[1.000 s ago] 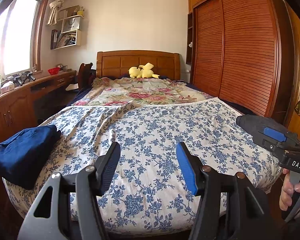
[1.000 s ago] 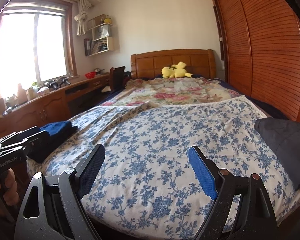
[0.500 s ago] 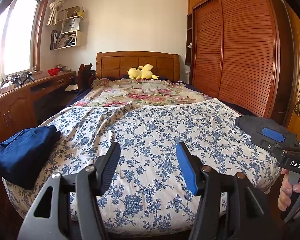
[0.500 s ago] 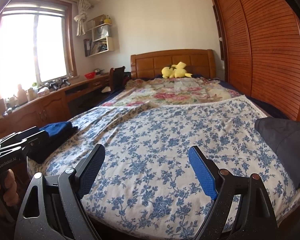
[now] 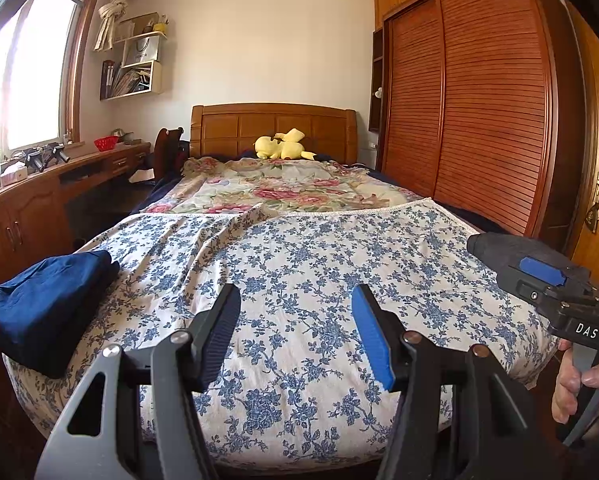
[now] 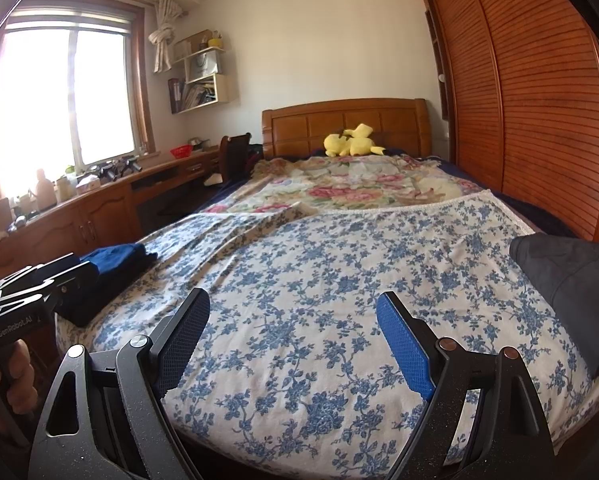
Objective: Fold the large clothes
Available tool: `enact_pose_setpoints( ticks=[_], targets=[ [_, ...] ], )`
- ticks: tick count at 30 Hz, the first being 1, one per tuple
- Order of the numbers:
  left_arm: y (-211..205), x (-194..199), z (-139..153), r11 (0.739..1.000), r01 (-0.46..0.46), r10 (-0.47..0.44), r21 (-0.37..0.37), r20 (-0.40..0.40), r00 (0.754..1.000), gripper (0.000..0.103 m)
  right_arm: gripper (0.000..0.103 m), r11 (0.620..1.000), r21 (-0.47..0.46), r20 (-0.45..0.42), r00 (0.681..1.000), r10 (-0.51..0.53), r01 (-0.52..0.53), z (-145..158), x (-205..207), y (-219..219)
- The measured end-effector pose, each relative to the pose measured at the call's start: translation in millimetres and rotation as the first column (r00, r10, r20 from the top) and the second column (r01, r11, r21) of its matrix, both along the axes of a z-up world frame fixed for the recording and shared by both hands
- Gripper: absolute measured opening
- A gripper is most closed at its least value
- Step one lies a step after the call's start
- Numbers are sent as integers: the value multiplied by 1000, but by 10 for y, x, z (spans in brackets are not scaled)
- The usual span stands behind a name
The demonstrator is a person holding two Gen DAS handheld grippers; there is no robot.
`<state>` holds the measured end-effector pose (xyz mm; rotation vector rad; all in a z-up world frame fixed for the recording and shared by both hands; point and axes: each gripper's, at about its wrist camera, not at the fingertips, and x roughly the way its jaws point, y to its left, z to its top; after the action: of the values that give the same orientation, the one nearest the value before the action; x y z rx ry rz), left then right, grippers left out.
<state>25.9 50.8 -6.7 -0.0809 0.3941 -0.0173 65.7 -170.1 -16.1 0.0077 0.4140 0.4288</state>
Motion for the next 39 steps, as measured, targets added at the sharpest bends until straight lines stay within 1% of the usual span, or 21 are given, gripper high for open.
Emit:
enact_pose_setpoints(
  ticks=[39],
  targets=[
    [-107,-39,73,1000,15,-15,0,12,1000,58,87,1000,6,-3,1000,-8,8,-14,-2,-6]
  ],
)
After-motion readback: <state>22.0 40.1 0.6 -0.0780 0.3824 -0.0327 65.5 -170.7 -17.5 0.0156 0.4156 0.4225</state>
